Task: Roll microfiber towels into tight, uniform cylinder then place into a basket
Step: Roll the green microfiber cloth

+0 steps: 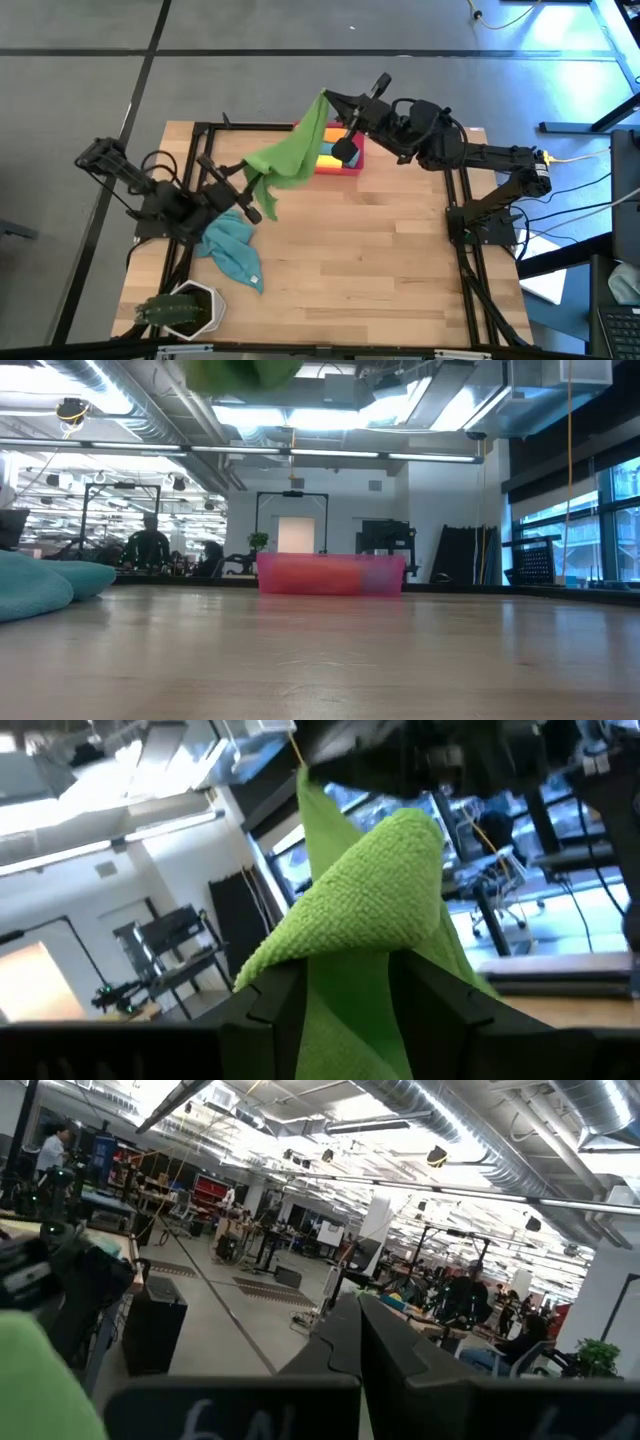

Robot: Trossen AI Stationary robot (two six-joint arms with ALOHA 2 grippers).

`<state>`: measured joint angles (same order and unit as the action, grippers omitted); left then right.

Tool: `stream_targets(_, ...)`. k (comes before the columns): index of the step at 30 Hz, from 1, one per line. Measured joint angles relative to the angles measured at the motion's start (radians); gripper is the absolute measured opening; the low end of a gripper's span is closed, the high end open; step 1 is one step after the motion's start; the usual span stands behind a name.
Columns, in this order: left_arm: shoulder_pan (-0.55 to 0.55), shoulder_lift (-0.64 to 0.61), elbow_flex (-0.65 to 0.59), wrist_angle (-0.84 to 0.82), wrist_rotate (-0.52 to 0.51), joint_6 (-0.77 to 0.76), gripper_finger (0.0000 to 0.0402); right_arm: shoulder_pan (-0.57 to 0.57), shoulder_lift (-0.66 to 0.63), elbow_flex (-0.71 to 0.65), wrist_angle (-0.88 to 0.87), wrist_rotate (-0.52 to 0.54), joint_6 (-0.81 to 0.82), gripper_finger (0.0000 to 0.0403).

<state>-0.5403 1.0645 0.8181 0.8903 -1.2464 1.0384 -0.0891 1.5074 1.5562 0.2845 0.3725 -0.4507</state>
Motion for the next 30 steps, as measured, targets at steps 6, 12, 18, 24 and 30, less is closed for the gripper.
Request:
stream_targets(6,0.079,-0.026,0.000,0.010,-0.004,0.046,0.0130,0.000,0.000,0.000,-0.011,0.000,0.000,0.0000)
stream_targets(12,0.157,-0.025,0.000,0.008,0.006,0.072,0.0130,0.000,0.000,0.000,-0.045,0.000,0.000,0.0000)
stream_targets(18,0.176,-0.025,0.000,0.008,0.015,0.115,0.0096,0.001,0.000,-0.001,-0.083,0.039,-0.006,0.0000)
stream_targets(24,0.176,-0.025,0.000,0.008,0.051,0.118,0.0008,0.019,0.000,-0.001,-0.094,0.123,-0.071,0.0000)
stream_targets(30,0.176,-0.024,0.000,-0.033,0.037,0.119,0.0000,0.054,-0.016,-0.001,-0.225,0.173,-0.066,0.0000)
